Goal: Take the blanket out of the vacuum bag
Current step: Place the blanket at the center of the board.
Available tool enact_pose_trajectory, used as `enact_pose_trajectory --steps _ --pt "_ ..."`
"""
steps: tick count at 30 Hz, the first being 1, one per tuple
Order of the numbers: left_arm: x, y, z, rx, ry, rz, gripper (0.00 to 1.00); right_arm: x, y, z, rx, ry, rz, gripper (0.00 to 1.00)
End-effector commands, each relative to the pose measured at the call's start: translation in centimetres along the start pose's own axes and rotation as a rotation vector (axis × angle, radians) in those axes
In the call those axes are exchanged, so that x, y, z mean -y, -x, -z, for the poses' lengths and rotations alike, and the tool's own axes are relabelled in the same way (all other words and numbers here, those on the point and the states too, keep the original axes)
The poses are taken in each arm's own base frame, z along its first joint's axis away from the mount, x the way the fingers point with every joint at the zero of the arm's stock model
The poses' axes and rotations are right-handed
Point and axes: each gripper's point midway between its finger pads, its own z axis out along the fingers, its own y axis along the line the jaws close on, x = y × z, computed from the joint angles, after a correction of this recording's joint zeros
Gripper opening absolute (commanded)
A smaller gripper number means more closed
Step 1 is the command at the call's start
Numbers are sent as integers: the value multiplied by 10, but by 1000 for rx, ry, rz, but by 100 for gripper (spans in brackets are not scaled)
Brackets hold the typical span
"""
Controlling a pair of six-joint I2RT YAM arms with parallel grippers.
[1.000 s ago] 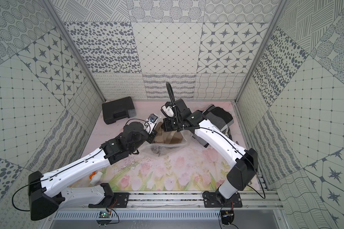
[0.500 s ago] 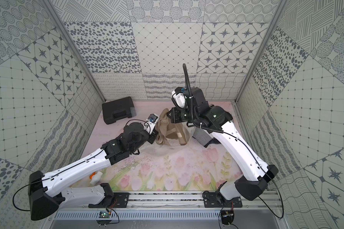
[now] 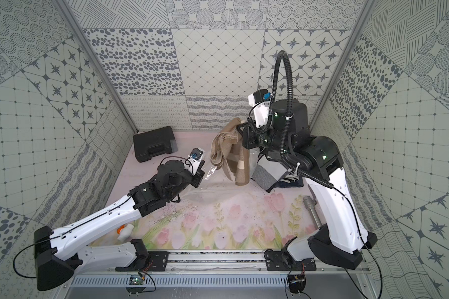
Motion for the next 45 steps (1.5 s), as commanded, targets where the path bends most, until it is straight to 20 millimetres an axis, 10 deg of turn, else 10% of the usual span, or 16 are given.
enact_pose_trajectory --steps 1,22,35,45 --pt "3 -2 1 -8 -11 8 0 4 35 29 125 -50 65 0" --pt "-29 -10 25 -31 115 -25 0 109 32 83 116 -538 108 0" --pt "-56 -13 43 -61 226 -70 0 214 0 46 40 -635 -16 0" --pt "-55 -23 26 -112 236 -63 0 275 26 7 70 -578 7 0"
